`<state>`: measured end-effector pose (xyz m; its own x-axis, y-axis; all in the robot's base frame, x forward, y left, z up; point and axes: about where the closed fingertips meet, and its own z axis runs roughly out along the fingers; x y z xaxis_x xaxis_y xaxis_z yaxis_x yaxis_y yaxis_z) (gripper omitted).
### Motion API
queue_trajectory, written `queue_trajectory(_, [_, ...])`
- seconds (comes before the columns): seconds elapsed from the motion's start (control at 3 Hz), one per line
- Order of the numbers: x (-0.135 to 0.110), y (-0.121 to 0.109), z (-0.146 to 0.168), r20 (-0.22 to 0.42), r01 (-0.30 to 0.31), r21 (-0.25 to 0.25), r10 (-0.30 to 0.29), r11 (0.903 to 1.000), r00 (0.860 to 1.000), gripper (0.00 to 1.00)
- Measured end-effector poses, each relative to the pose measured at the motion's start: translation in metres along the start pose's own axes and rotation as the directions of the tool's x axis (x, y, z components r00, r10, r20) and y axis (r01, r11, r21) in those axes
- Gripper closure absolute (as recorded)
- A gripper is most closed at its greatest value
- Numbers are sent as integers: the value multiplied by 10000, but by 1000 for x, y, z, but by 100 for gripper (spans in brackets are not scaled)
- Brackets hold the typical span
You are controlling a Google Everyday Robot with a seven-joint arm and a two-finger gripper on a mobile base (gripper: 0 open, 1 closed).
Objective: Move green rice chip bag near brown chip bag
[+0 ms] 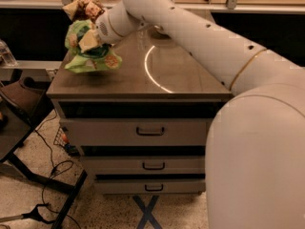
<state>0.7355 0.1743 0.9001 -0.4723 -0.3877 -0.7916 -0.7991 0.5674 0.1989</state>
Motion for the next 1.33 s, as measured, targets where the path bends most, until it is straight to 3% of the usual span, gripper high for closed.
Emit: queue_trajectory(1.33, [7, 2, 6, -115, 16, -82, -17, 10000, 9999, 7])
